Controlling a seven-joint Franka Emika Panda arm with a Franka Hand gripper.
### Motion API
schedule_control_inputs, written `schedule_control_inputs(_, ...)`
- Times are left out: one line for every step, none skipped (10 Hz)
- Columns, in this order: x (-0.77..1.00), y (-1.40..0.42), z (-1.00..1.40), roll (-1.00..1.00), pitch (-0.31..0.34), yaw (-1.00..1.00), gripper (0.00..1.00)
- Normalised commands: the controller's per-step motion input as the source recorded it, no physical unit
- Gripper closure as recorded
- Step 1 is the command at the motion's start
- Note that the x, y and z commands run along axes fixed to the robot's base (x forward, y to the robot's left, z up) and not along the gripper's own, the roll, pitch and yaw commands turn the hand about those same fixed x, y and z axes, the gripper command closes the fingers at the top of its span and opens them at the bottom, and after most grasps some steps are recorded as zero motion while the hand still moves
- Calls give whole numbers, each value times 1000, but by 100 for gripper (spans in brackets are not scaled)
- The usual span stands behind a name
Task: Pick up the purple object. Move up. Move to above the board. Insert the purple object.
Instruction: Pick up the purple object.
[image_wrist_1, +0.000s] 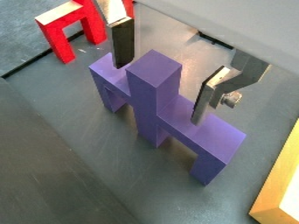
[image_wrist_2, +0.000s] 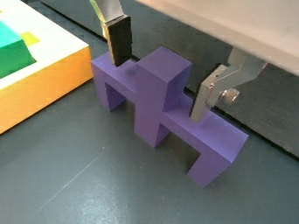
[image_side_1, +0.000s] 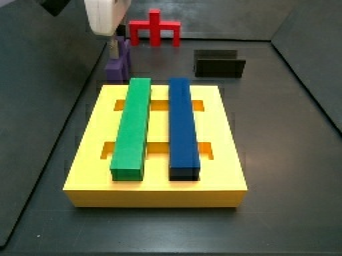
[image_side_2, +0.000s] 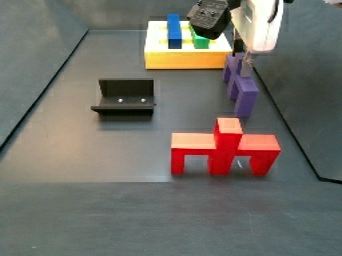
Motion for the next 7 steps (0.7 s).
schedule_control_inputs(0,0,0,0,0,0,0)
schedule_control_inputs(0,0,0,0,0,0,100)
schedule_control_inputs(0,0,0,0,0,0,100)
schedule_control_inputs(0,0,0,0,0,0,100)
schedule_control_inputs(0,0,0,0,0,0,100)
schedule_control_inputs(0,0,0,0,0,0,100)
schedule_control_inputs(0,0,0,0,0,0,100)
